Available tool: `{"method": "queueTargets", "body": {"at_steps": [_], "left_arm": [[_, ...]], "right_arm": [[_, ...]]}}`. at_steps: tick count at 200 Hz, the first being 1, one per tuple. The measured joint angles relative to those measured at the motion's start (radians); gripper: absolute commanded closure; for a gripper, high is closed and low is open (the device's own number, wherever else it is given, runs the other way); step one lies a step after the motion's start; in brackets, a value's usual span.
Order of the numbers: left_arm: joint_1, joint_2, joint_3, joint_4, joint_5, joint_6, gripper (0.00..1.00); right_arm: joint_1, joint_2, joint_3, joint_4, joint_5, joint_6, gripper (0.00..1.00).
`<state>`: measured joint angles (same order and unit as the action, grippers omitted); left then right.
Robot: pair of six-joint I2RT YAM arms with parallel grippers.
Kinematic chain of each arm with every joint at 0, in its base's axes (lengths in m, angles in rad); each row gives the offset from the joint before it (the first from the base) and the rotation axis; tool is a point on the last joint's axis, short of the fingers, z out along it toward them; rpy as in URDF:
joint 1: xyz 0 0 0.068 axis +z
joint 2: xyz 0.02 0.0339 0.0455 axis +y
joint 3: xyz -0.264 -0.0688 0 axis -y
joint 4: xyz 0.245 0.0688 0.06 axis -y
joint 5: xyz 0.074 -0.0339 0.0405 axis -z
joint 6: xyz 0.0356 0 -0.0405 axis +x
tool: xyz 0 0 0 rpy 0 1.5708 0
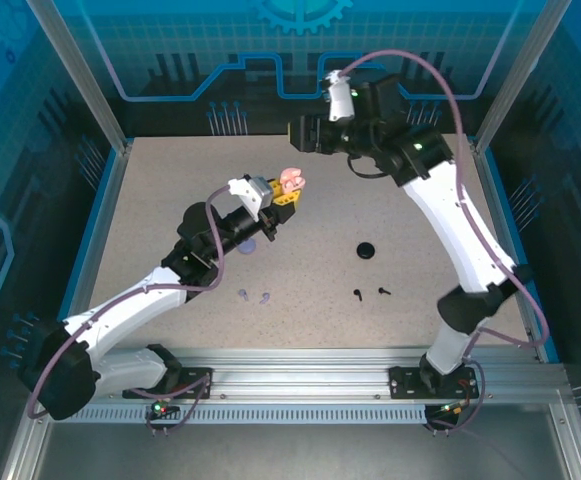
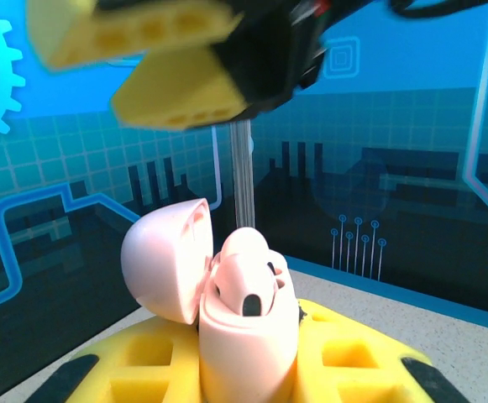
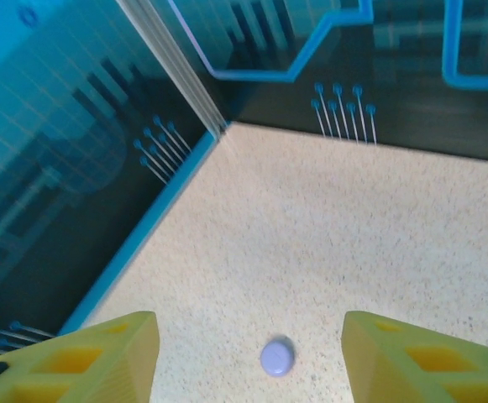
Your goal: Insert the wireless bluetooth earbuds into the charging case
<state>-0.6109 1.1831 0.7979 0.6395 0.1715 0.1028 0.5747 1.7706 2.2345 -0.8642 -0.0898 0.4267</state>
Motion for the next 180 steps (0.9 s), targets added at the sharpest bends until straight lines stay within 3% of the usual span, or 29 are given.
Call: {"method": "queueTargets", "body": {"at_steps": [29, 68, 133, 180], "left_arm": [[0.0, 0.014, 0.0, 0.0, 0.01, 0.0, 1.0], [-0.002, 0.026, 0.0, -0.008, 0.015, -0.001, 1.0], [-0.008, 0.043, 0.004, -0.03, 0.027, -0.023, 1.0], [-0.011, 0.07, 0.013, -0.03, 0.016, -0.046, 1.0]], "right_arm": [[0.001, 0.108, 0.052, -0.092, -0.031, -0.013, 0.46], [0.014, 0.119, 0.042, -0.15, -0.043, -0.029, 0.49], [0.047, -0.094, -0.2, -0.116, 0.005, -0.035, 0.5], [0.025, -0.206, -0.333, -0.064, 0.077, 0.017, 0.36]]}}
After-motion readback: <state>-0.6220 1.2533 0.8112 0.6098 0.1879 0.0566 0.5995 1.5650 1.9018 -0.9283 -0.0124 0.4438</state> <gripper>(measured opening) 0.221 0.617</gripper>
